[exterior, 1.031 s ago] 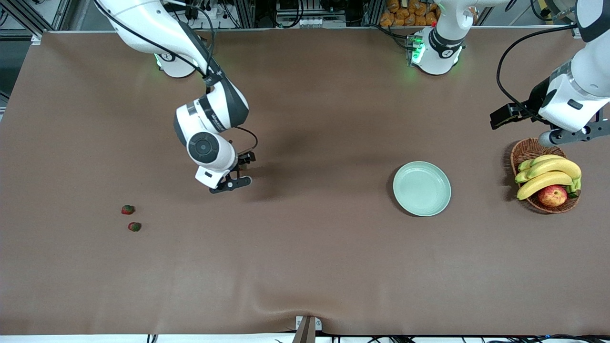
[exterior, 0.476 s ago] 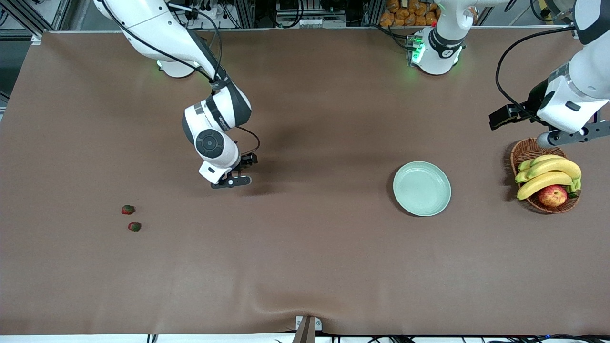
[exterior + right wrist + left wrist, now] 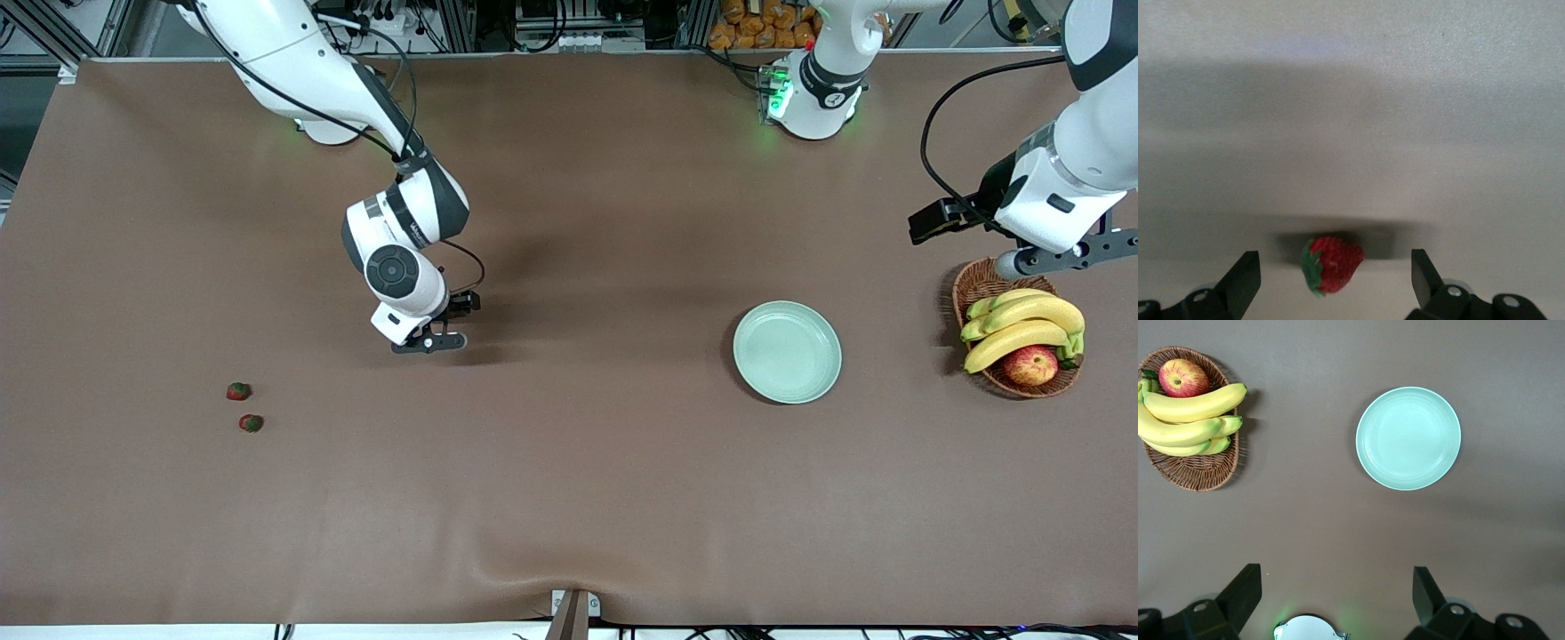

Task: Collect all strawberries into plate
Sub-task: 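Reach the right gripper down to a strawberry and grasp it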

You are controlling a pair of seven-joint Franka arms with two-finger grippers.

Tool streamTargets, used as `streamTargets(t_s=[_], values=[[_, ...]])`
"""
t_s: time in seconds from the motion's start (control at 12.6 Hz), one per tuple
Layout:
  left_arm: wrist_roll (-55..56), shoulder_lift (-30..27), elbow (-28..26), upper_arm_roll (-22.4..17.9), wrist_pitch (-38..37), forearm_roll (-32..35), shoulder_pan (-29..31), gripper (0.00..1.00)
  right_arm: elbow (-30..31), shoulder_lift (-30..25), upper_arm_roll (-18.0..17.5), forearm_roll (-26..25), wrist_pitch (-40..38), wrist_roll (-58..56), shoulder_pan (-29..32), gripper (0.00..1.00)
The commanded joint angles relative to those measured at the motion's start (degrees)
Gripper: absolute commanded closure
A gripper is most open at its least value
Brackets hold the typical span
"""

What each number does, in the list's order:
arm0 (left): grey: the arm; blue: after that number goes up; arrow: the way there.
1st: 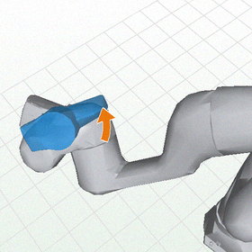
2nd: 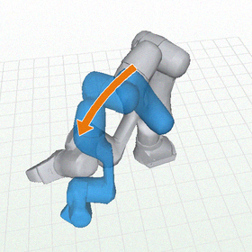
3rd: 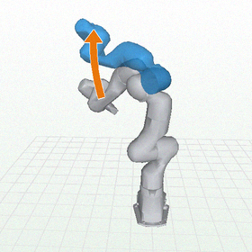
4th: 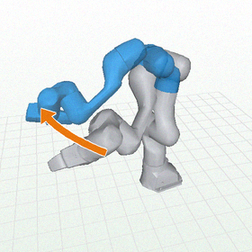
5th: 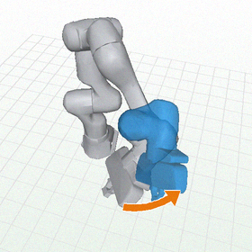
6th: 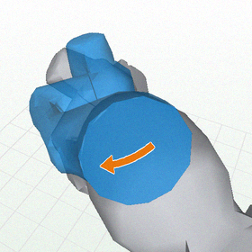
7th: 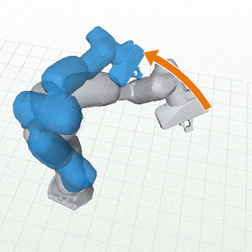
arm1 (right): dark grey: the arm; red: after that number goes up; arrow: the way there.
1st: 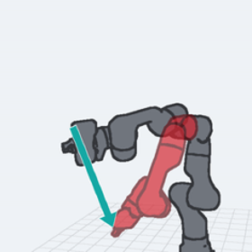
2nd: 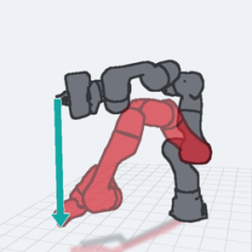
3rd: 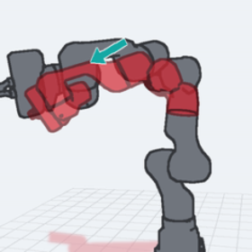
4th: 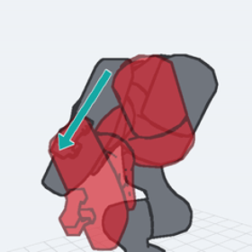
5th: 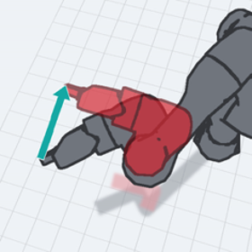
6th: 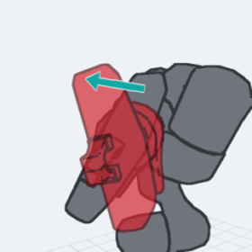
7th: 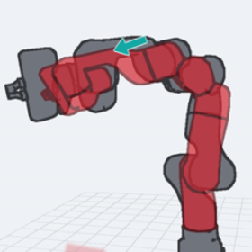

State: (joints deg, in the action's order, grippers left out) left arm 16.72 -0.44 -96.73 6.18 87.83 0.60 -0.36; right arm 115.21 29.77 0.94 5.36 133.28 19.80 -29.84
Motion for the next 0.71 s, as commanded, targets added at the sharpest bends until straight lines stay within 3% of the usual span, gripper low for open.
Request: streamTargets(t_s=[0.0, 0.32, 0.4, 0.63], values=[[-1.5, -0.5, -0.7, 0.1, 0.8, -1.2, 0.4, 0.00, 0.5, 0.2, -0.4, 0.4, 0.9, 0.6, 0.7, 0.00], [-1.5, -0.5, -1.1, 0.1, 0.9, -1.2, 0.4, 0.00, 0.5, 0.2, -0.4, 0.5, 0.8, 1.3, 0.7, 0.00], [-1.5, -0.5, -1.2, 0.1, 1.0, -1.2, 0.3, 0.00, 0.6, 0.1, -0.4, 1.0, 0.5, 1.5, 0.5, 0.07], [-1.5, -0.5, -1.4, 0.1, 1.2, -1.2, 0.3, 0.00, 0.7, 0.0, -0.4, 1.6, -0.1, 1.5, 0.1, 0.40]])
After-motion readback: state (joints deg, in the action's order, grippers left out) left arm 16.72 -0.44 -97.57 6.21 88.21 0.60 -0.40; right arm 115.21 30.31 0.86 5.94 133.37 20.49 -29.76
